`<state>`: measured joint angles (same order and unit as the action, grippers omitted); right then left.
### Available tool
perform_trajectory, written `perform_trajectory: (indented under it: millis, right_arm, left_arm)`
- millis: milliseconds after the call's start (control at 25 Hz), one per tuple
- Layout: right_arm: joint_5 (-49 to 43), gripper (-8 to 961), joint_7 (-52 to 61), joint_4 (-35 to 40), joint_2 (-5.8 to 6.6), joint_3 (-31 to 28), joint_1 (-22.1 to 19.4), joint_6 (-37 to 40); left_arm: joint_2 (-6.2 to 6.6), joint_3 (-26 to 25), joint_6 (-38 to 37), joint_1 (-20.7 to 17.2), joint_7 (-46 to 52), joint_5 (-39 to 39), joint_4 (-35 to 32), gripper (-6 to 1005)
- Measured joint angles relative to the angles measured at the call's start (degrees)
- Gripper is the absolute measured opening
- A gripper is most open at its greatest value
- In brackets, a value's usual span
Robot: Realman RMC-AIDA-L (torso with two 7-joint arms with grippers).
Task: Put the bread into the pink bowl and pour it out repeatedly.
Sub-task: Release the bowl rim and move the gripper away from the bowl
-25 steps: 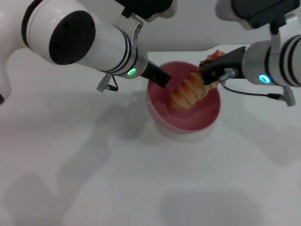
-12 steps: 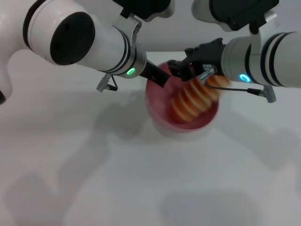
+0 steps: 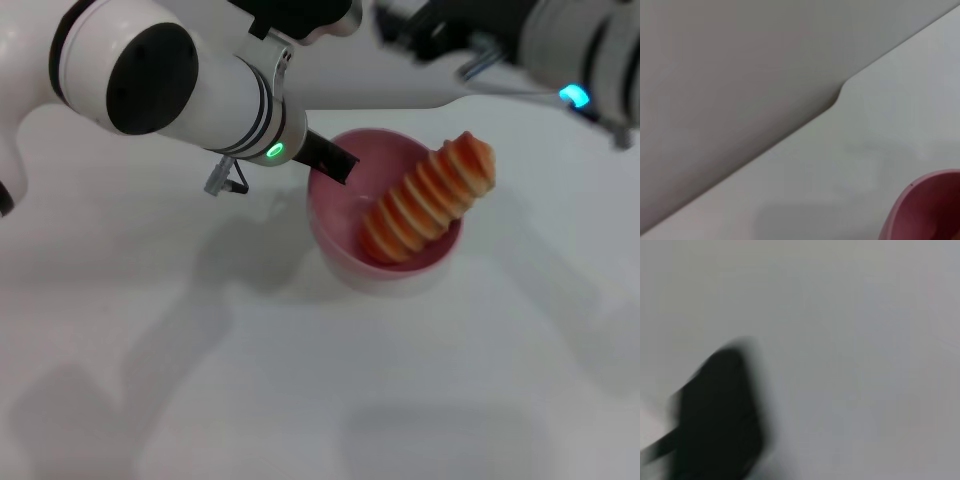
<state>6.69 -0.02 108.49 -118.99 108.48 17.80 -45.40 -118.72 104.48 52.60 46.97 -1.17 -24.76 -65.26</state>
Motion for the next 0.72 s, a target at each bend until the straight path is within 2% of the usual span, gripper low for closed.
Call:
perform_trajectory:
  millis: [120,240,480,720]
  right_arm:
    - [-5.76,640,-0.12,1.66,-0.11,-0.30,-5.62,9.22]
    - [-7.19,666,0.02,2.04,-0.29,-1.01,-8.88,13.02]
    - [-6.97,666,0.51,0.16,-0.47,-0.92,-10.50,13.28]
    - [-6.83,666,0.65,-2.32,-0.42,-0.77,-10.82,14.91]
  left_arm:
    - [0.17,-0.36,-0.45,-0.24,-0.34,-2.79,0.35,146]
    - [0.28,-0.84,-0.24,-0.60,-0.42,-5.05,0.37,147]
    - [0.27,-0.61,0.07,-1.78,-0.46,-9.83,2.14,147]
    - [0.21,-0.30,-2.68,-3.39,-0.48,-10.83,3.89,148]
